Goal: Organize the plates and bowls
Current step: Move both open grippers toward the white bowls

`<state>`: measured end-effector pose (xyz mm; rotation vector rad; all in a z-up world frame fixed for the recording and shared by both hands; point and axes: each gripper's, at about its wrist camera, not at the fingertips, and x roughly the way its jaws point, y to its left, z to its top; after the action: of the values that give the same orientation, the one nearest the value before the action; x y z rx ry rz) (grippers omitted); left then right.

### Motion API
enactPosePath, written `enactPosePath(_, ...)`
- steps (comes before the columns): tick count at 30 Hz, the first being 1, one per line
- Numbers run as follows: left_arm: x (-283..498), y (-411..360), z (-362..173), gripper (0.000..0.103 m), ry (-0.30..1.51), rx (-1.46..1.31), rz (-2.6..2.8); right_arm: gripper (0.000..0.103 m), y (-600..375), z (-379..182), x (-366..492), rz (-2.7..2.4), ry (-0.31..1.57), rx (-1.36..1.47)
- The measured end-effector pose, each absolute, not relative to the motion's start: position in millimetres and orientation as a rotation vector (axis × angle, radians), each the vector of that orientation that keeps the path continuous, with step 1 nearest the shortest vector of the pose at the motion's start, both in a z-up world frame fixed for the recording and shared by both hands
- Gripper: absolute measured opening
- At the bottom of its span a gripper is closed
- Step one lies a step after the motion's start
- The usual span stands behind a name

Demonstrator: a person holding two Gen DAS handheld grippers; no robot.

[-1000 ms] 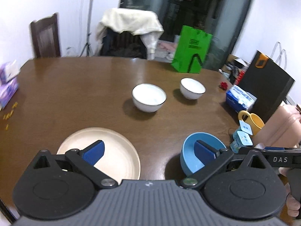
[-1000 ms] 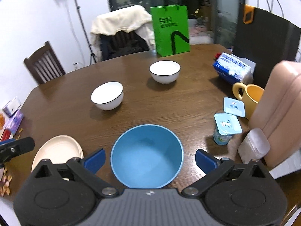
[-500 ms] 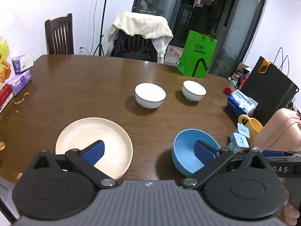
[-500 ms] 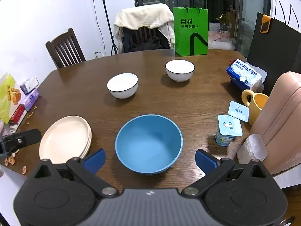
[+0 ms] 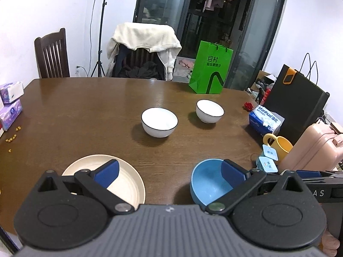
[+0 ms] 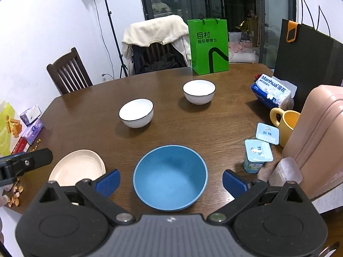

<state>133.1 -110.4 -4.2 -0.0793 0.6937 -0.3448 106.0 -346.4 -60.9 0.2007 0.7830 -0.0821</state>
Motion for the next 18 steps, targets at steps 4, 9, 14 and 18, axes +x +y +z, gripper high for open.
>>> enactPosePath(4, 141, -106, -4, 0.103, 0.692, -0.085, -0.35, 0.102, -341, -60, 111, -0.092, 0.778, 0.199)
enactPosePath(9, 148, -100, -5, 0.103, 0.694, -0.089, -0.35, 0.103, -335, -58, 121, -0.092, 0.777, 0.187)
enactPosePath(14, 160, -91, -5, 0.103, 0.698, -0.106, -0.349, 0.103, -328, -57, 133, -0.074, 0.776, 0.174)
enactPosePath(18, 174, -84, -4, 0.103, 0.698, -0.113, -0.344, 0.103, -323, -55, 143, -0.051, 0.77, 0.177)
